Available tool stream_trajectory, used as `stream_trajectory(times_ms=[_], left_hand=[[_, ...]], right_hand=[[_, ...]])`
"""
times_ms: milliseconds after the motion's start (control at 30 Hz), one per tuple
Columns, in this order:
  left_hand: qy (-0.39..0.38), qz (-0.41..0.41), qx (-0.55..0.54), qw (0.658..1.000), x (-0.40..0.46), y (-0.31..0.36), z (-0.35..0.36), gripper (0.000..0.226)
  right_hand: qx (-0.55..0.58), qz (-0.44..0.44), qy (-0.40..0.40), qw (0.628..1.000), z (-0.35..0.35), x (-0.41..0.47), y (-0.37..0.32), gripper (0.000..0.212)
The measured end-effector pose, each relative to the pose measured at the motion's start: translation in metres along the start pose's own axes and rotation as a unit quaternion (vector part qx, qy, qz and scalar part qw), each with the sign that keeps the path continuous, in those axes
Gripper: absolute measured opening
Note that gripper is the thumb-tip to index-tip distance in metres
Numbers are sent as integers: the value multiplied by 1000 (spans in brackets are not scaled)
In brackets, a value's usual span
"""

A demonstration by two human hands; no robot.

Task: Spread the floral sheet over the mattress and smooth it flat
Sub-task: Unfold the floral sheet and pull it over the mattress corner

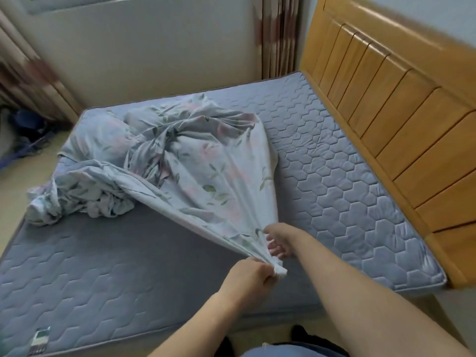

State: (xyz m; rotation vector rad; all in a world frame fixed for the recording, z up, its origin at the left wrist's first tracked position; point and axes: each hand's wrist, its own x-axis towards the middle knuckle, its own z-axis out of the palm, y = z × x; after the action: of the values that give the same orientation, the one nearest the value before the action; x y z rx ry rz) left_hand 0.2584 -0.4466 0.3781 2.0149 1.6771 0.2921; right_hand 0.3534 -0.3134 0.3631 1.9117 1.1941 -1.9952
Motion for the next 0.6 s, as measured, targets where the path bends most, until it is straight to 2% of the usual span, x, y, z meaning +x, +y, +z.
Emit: stream_trajectory(times_ms=[100, 233, 333, 533, 600], left_hand=[[4, 23, 26, 999, 18, 19, -4, 36], [28, 26, 21, 999, 36, 41, 2, 33], [52, 13, -4, 999, 46, 56, 11, 31], [34, -6, -1, 999, 54, 73, 14, 27], [26, -7, 2, 1000, 54, 72, 11, 28]], right_hand=[[-68, 25, -6, 997, -30, 4, 8, 34], [-118, 51, -24, 991, -60, 5, 14, 24], [-138, 56, -47, 988, -75, 8, 23, 32], [-37, 29, -65, 997, -85, 20, 33, 28], [-55, 10, -52, 997, -85, 20, 30, 29]])
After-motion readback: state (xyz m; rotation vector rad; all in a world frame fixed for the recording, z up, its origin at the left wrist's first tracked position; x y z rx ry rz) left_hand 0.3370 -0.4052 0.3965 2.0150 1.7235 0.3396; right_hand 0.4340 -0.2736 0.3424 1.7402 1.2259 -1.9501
